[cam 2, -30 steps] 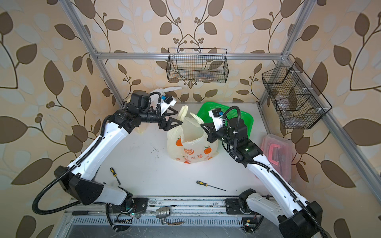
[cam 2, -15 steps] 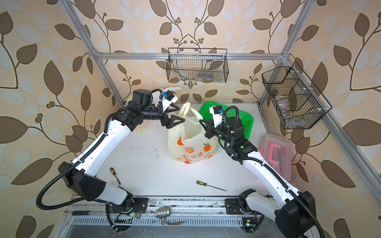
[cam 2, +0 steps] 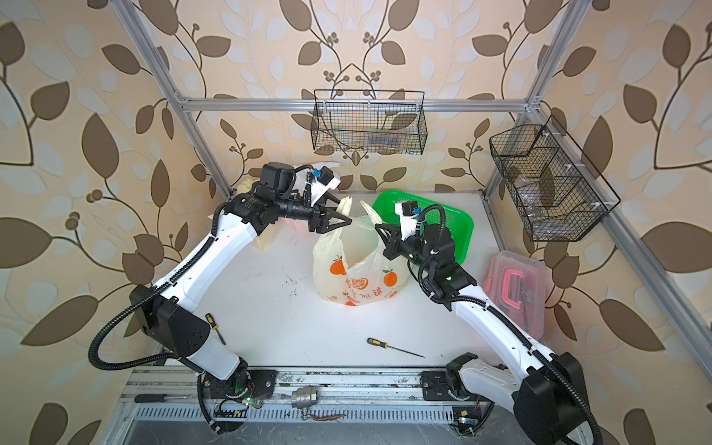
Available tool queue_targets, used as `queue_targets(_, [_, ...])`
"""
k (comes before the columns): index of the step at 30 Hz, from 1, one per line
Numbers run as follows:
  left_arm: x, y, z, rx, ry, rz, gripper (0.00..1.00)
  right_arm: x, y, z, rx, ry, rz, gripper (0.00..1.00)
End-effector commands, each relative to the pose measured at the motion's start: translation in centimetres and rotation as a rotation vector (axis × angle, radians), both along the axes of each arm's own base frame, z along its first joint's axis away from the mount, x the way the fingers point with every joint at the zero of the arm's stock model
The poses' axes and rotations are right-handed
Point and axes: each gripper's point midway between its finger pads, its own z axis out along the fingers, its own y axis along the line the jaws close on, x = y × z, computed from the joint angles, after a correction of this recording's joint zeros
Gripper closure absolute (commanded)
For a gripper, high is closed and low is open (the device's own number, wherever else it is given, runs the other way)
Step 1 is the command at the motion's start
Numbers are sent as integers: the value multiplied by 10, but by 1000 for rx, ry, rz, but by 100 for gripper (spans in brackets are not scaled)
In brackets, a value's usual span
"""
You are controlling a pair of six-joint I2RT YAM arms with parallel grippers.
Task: Place the oranges into plastic bags & tie knots
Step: Tie the plastic bag at the center of the board.
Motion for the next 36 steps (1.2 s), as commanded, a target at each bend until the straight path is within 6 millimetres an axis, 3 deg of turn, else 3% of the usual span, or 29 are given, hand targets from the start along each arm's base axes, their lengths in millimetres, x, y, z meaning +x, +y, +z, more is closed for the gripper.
queue_targets(1, [-17,-3,20,-42,-28,-63,38,-2,6,9,-18,-78,47,100])
queue_targets(7, [-17,-3,17,-39,-14,-61,38,-4,24,13,-29,-166,162,100])
queue_targets(14, [-23,-4,6,-27,36,-96,46,-7,32,14,-25,-208,228,100])
queue_targets(16, [-23,-5,5,-25,44,-101,44,-7,34,14,-32,-211,241,100])
queue_targets(21, [-19,-6,2,-11,52,-87,26,-12,42,13,-39,-210,310,100])
queue_targets(30, [-13,-3,-2,-11,39,-25,12,-20,61,1,-83,-180,403,100])
queue_targets(33, [-13,-2,-1,-20,30,-18,11,-21,62,1,-80,-179,405,100])
queue_targets(36, [-13,-3,-1,-24,38,-27,20,-21,61,4,-77,-187,399,100])
